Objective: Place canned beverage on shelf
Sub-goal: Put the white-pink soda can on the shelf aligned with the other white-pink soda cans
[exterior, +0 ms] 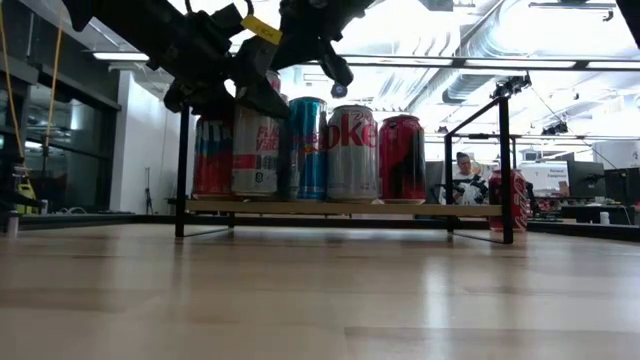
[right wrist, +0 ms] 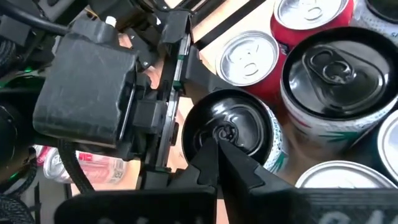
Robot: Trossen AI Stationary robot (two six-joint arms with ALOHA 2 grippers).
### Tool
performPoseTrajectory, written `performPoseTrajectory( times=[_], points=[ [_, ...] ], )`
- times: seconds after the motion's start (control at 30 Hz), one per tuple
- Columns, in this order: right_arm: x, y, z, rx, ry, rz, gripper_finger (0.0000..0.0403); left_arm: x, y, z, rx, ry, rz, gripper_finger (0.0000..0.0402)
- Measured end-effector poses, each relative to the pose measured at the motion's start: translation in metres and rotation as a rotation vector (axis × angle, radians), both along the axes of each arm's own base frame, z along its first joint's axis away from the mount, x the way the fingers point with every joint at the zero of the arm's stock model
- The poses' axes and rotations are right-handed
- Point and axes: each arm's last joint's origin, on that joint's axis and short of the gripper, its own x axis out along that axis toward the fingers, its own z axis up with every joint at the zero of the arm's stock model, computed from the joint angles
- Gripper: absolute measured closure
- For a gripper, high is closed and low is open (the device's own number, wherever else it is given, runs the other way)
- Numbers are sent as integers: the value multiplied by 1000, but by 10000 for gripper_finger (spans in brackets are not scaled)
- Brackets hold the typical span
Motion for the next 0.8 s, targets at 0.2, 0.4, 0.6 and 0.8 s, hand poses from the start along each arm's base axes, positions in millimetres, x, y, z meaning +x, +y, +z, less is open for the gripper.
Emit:
performPoseTrajectory(
  times=[0.2, 0.4, 0.6, 0.8],
  points=[
    [1, 0, -2, 0, 4, 0, 403, 0, 0, 0, 4, 4, 0, 178],
    [1, 0, -2, -7, 5, 5, 403, 0, 0, 0, 3, 2, 2, 178],
    [1, 0, -2, -7, 6, 5, 403, 0, 0, 0, 3, -2, 4, 178],
    [1, 0, -2, -8, 7, 6, 403, 0, 1, 0, 1, -2, 3, 174]
  ],
)
